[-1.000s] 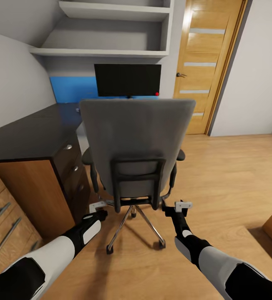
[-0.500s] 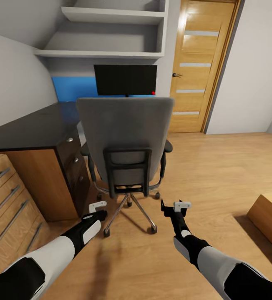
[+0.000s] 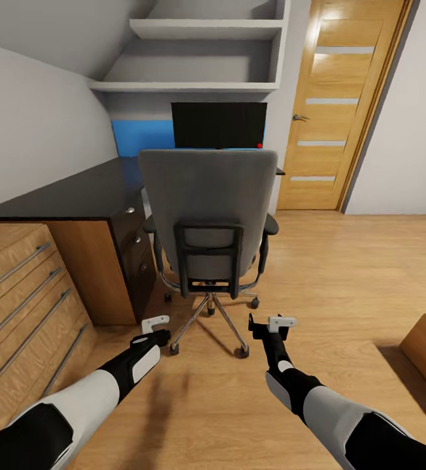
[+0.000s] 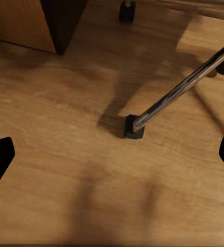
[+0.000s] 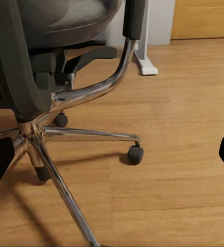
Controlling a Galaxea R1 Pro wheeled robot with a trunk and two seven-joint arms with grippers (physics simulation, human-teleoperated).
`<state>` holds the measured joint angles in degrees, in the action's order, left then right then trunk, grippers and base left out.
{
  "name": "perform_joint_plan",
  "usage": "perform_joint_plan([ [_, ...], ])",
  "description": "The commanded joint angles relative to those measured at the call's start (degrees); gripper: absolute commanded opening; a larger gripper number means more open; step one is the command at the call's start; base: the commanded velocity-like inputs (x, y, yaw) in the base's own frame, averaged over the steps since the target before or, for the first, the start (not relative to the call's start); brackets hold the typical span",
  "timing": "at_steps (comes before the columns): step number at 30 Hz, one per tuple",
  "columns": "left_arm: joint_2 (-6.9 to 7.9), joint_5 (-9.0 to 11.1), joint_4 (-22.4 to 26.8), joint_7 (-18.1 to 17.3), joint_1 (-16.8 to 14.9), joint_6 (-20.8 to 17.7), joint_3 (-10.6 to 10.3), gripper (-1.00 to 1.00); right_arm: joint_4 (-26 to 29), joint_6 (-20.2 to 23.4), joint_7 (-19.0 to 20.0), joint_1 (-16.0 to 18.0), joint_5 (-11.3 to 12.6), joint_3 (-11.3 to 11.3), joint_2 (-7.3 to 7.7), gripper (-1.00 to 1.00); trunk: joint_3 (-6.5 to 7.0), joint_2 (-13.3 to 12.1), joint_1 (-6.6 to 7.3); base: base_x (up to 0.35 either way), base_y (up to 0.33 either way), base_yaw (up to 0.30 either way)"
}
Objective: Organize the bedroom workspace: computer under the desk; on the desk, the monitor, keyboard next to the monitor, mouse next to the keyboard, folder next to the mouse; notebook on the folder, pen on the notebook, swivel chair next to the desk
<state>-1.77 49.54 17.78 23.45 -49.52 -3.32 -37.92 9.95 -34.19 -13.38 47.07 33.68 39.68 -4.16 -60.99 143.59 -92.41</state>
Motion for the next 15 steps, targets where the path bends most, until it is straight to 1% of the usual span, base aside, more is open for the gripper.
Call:
perform_joint_plan([
  [1, -0.15, 0.2, 0.07, 0.43, -0.05, -0.23, -0.48, 1.0, 0.0, -0.09, -0.51, 0.04, 0.12, 0.51, -0.02, 1.0, -0.05, 0.02, 0.01, -0.017, -0.04, 0.117],
  [3, -0.55, 0.2, -0.03, 0.41, -0.05, -0.22, -0.51, 1.0, -0.01, -0.09, -0.54, 0.04, 0.1, 0.53, -0.07, 1.0, -0.05, 0.02, 0.01, -0.012, -0.029, 0.084],
  [7, -2.2, 0.2, -0.39, 0.33, -0.05, -0.2, -0.79, 1.0, -0.14, -0.09, -0.58, 0.04, 0.08, 0.59, -0.27, 1.0, -0.05, 0.02, 0.01, -0.005, -0.012, 0.035],
  [8, -3.04, 0.2, -0.73, 0.31, -0.05, -0.2, -1.11, 1.0, -0.19, -0.09, -0.59, 0.04, 0.07, 0.58, -0.65, 1.0, -0.05, 0.02, 0.01, -0.002, -0.005, 0.016],
  [10, -3.93, 0.2, -1.28, 0.3, -0.05, -0.2, -1.71, 1.0, -0.25, -0.09, -0.59, 0.04, 0.07, 0.57, -1.12, 1.0, -0.05, 0.02, 0.01, -0.002, -0.004, 0.011],
  [11, -5.66, 0.14, -2.99, 0.29, -0.05, -0.09, -4.08, 1.0, -1.22, -0.09, -0.55, 0.04, -0.4, 0.63, -2.31, 1.0, -0.05, 0.02, 0.01, 0.0, -0.001, 0.003],
  [14, -6.05, 0.12, -3.37, 0.28, -0.05, 0.76, -4.81, 1.0, -1.84, -0.09, -0.56, 0.04, -1.31, 0.66, -2.75, 1.0, -0.05, 0.02, 0.01, 0.0, -0.001, 0.002],
  [15, -6.1, 0.12, -3.42, 0.28, -0.05, 1.22, -4.91, 1.0, -2.13, -0.09, -0.57, 0.04, -2.14, 0.66, -2.95, 1.0, -0.05, 0.02, 0.01, 0.01, -0.007, 0.001],
])
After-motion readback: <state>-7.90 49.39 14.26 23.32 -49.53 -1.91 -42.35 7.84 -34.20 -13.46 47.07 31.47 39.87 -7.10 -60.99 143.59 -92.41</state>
